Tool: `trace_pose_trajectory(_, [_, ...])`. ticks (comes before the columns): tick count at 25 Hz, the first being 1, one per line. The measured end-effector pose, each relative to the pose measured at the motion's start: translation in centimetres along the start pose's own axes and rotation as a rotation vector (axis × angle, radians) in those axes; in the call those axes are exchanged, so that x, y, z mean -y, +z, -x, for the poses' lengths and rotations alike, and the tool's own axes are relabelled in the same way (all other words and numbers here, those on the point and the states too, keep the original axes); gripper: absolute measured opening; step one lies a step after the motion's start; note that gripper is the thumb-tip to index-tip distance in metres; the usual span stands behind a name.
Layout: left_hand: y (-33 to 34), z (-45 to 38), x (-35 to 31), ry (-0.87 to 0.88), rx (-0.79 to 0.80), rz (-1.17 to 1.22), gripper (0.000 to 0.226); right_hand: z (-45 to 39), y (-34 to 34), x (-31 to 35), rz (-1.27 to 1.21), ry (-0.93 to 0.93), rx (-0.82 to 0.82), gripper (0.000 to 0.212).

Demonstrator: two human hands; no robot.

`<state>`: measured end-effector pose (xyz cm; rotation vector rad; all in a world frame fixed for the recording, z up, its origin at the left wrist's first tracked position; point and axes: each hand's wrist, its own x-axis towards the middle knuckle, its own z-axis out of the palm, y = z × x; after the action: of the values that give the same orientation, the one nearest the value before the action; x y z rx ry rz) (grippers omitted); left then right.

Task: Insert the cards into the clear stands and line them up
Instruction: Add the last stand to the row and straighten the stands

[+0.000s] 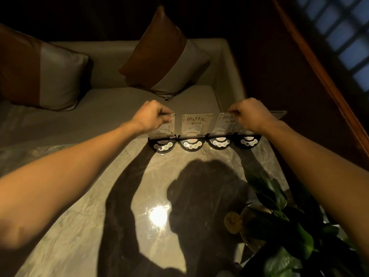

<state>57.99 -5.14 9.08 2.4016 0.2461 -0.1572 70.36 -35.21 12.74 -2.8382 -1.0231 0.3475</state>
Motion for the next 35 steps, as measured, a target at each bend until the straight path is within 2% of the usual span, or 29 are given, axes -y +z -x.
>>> trace_pose_trajectory(10, [0.1,0.1,0.0,0.001,-0.001,-0.024,0.028,0.0,-0.2,0.5,-0.023,0.068,0.003,0.029])
trace_pose_trajectory(15, [0.4,0.0,-1.1,0.021,0.028,-0.078,0.055,0.0,-0.4,0.7,-0.023,0.066,0.033,0.03])
trace_pose_trajectory(17, [0.6,-0.4,-2.0,0.062,0.038,-0.08,0.058,-0.1,-0.5,0.7,-0.012,0.069,0.04,0.03])
trace_pose_trajectory(24, [2.2,-1.4,-3.8,0.186,0.084,-0.198,0.026,-0.3,-0.5,0.4,-0.007,0.056,0.04,0.029])
trace_pose_trajectory(35, [2.5,-1.5,-3.0,0.222,0.032,-0.133,0.027,-0.6,-0.7,0.5,0.016,0.023,0.032,0.028])
